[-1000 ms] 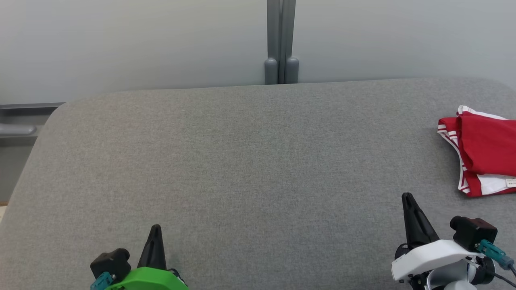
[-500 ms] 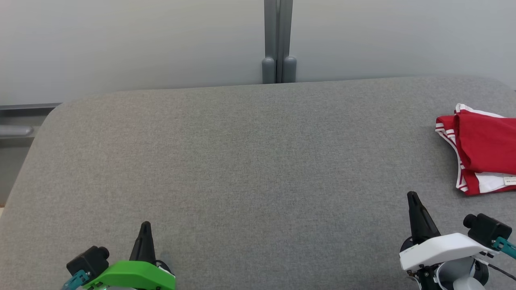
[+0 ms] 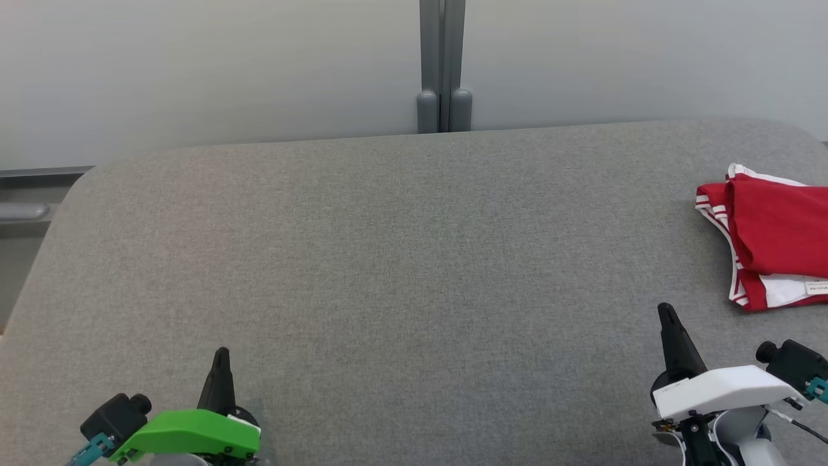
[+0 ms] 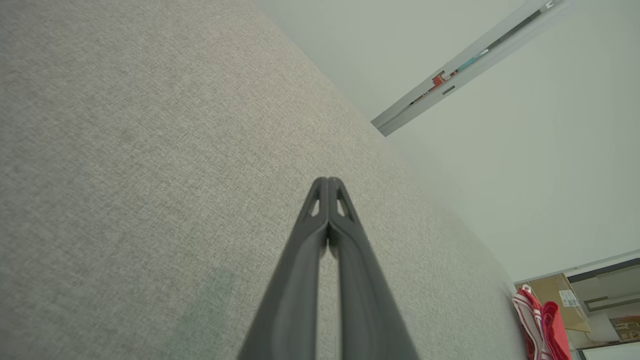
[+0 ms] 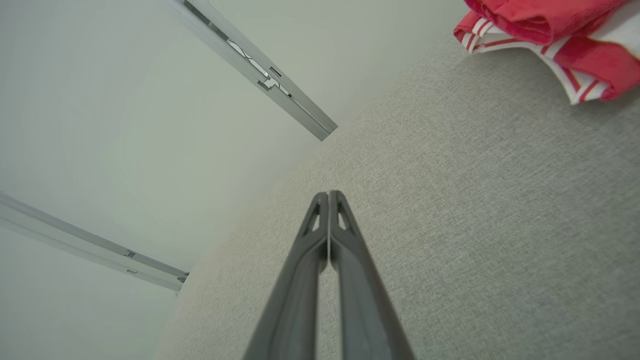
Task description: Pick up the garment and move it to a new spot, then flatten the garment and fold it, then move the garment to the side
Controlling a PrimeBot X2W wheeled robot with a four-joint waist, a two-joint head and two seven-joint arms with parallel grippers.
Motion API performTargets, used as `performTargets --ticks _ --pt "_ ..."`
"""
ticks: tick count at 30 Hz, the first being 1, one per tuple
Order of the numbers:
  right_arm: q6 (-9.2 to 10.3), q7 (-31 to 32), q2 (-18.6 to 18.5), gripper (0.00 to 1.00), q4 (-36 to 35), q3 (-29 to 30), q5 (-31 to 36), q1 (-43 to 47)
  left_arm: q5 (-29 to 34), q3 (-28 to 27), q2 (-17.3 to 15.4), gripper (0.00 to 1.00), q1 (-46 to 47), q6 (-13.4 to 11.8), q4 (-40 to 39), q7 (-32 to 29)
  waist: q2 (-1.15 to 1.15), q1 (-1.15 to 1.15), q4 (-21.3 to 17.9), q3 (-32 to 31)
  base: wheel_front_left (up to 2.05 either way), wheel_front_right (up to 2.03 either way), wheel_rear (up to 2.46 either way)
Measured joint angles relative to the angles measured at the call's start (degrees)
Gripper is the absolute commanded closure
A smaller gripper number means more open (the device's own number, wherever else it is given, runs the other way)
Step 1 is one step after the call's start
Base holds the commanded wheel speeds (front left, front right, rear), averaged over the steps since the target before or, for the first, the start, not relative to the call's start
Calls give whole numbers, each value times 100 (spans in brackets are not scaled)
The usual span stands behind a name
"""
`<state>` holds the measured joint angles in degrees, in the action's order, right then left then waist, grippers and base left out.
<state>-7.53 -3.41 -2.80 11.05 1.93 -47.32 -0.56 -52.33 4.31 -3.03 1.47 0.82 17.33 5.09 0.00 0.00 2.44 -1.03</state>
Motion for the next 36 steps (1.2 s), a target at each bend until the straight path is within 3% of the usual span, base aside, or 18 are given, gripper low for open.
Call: performTargets --ticks 36 --pt "1 488 -16 100 153 216 -2357 -271 -2064 -567 10 100 228 334 -164 -606 0 0 -105 51 0 0 0"
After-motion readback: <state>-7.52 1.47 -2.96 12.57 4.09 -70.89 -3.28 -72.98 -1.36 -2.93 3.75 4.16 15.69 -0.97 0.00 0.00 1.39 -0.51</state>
